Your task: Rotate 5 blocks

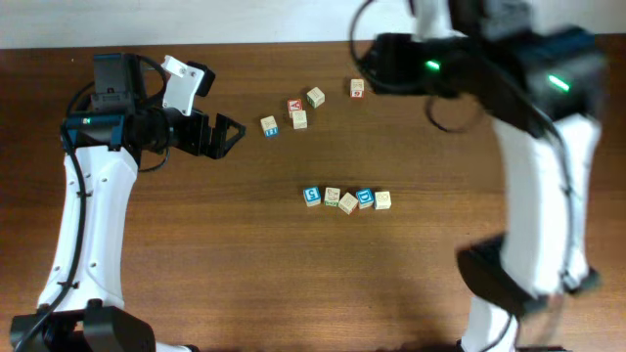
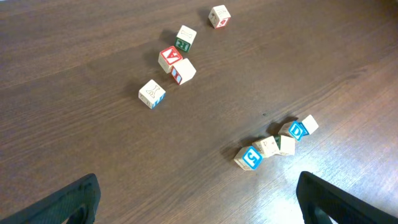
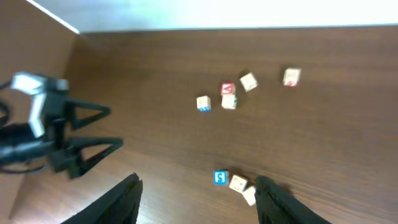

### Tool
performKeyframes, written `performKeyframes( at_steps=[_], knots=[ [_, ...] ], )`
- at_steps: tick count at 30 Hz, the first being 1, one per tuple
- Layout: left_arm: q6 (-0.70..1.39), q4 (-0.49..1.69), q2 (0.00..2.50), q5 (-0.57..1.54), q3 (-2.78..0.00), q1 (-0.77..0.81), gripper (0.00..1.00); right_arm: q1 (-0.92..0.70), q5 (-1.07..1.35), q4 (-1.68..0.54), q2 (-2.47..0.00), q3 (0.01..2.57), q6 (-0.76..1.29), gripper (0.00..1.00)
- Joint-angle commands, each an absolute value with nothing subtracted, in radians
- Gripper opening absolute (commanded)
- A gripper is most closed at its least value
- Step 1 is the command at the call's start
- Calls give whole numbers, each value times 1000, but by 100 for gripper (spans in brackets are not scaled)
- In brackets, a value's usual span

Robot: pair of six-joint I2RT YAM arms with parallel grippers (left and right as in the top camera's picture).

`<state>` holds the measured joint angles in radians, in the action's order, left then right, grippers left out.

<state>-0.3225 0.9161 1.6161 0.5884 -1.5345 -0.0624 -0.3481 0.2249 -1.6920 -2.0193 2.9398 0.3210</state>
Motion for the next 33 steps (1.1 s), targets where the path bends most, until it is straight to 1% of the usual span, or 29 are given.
performKeyframes(
  at_steps=[1, 5, 8, 12, 16, 18, 21, 22, 24, 25, 27, 28, 30, 33],
  knots=[
    [-331, 914, 1621, 606, -1554, -68, 99, -346, 144, -1699, -1864, 2799, 296, 61],
    [-330, 915, 1621, 617, -1554, -68, 99, -346, 130, -1699, -1711, 2516, 333, 62],
    [-330, 918, 1621, 618, -1554, -66, 99, -346, 119, -1699, -1657, 2293, 376, 63],
    [-330, 921, 1621, 617, -1554, -66, 99, -347, 146, -1691, -1666, 2054, 402, 64],
    [-330, 929, 1621, 618, -1554, -65, 99, -347, 204, -1584, -1705, 1826, 402, 63],
    [-330, 929, 1621, 618, -1554, -65, 99, -347, 239, -1512, -1718, 1741, 402, 58],
    [-331, 928, 1621, 614, -1554, -65, 99, -347, 283, -1402, -1731, 1641, 402, 54],
    [-331, 923, 1621, 614, -1554, -65, 99, -347, 290, -1363, -1735, 1611, 402, 50],
    [-330, 909, 1622, 614, -1554, -65, 98, -347, 293, -1285, -1745, 1547, 402, 36],
    [-316, 903, 1622, 614, -1554, -65, 91, -347, 293, -1254, -1754, 1518, 402, 32],
    [-261, 893, 1625, 614, -1554, -65, 89, -347, 297, -1217, -1775, 1481, 402, 29],
    [-236, 890, 1627, 613, -1554, -65, 88, -347, 305, -1209, -1787, 1472, 402, 25],
    [-181, 887, 1639, 600, -1554, -64, 80, -348, 311, -1203, -1834, 1468, 402, 20],
    [-94, 888, 1674, 513, -1554, -40, 76, -375, 323, -1154, -1901, 1468, 402, 14]
  ],
)
